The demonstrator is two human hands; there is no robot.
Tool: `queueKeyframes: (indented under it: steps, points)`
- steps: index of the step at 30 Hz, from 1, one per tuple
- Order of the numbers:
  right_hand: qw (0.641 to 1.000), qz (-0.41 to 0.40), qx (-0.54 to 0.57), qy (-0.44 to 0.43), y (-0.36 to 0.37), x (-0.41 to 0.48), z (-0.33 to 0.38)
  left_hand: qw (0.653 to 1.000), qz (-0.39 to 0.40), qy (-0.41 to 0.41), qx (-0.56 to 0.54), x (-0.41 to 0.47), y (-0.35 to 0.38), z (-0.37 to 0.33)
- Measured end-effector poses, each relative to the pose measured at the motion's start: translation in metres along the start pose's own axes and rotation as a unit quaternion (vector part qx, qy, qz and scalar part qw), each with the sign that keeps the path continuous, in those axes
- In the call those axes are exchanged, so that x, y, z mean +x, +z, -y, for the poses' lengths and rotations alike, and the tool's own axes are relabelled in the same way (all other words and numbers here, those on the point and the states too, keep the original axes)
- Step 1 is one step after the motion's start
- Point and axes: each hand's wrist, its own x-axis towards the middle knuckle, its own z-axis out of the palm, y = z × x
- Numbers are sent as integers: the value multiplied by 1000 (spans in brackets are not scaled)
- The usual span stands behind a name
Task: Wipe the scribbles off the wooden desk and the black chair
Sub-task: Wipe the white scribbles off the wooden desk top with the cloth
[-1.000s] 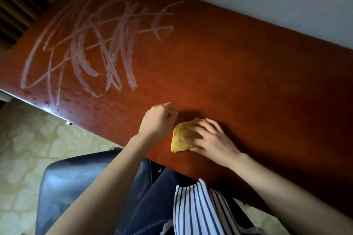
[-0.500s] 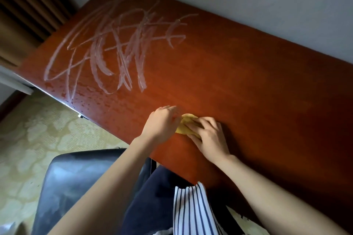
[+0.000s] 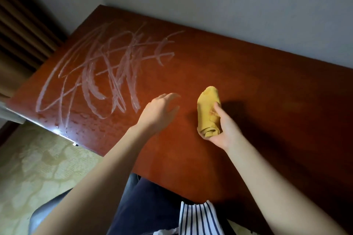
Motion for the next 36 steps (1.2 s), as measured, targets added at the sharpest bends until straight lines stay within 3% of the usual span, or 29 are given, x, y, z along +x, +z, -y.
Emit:
queueKeyframes:
  steps: [5, 9, 14, 20, 23, 28, 32, 36]
  points:
    - [994, 7, 107, -33, 8, 13, 10, 994, 85, 60, 45, 42, -8, 7]
    - [979, -128, 76, -138, 47, 30, 5, 979, 136, 117, 92, 75, -24, 39]
    - [897, -308, -23, -317, 116, 58, -17, 955, 174, 187, 152, 98, -53, 89]
    - [784, -430, -183, -409, 170, 83, -54, 917, 231, 264, 188, 119, -86, 138]
    - [730, -443, -268, -446, 177, 91, -71, 906, 254, 280, 191, 127, -94, 152]
    - [586, -424, -484, -492, 157, 97, -107, 885, 283, 292, 228, 141, -94, 163]
    - [534, -379, -559, -509, 151, 88, -141, 860, 300, 306, 279, 146, -89, 164]
    - [482, -244, -633, -555, 147, 76, -181, 847, 310, 297, 314, 149, -82, 163]
